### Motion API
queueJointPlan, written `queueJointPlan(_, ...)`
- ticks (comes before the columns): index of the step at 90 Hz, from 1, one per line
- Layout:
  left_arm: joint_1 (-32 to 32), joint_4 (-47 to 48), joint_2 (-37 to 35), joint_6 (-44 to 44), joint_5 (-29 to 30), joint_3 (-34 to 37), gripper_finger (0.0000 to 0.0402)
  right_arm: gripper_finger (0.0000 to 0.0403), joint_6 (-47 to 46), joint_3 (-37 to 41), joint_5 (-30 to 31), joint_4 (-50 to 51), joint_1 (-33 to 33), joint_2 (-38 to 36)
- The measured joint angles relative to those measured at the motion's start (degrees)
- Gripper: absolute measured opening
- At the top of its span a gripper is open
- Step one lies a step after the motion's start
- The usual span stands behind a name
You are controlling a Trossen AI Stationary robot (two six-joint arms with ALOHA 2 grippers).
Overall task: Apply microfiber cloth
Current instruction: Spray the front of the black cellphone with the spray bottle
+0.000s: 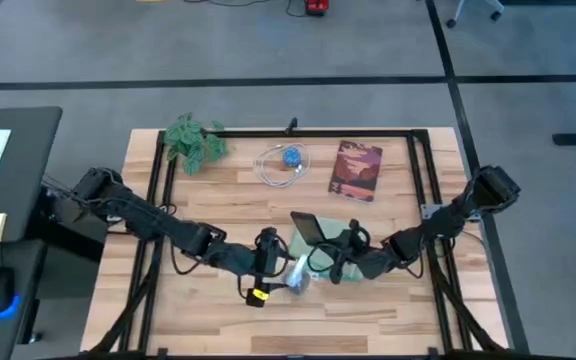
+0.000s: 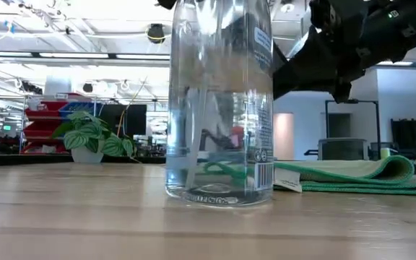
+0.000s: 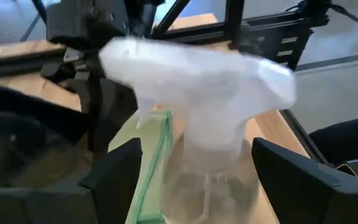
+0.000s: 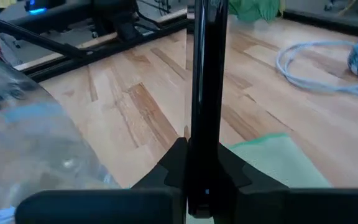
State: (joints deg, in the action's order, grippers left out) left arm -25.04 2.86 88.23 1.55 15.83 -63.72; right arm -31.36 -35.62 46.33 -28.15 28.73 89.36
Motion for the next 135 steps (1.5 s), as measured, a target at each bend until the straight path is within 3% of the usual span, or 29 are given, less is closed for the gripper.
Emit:
queueJointPlan(52,5.21,-5.81,4.46,-9.39,-8.33,-0.05,0.0284,0.0021,0.36,0.0,-0.01,-1.02,0.02,0.0)
queueJointPlan(81,6.17,-8.7,4.72,-9.04,-7.02,-0.02,0.0284,0.0021,0.34,0.0,-0.02,-0.93,0.04,0.0)
queueJointPlan(113,4.42,-7.08,4.72,-1.88,-5.49,-0.02,0.0281,0.0021,0.34,0.0,-0.11,-0.97,0.04,0.0)
queueJointPlan(135,0.99,-6.86,4.72,5.63,1.03,-0.2,0.0211,0.0021,0.34,0.0,-0.22,-0.95,0.04,0.0)
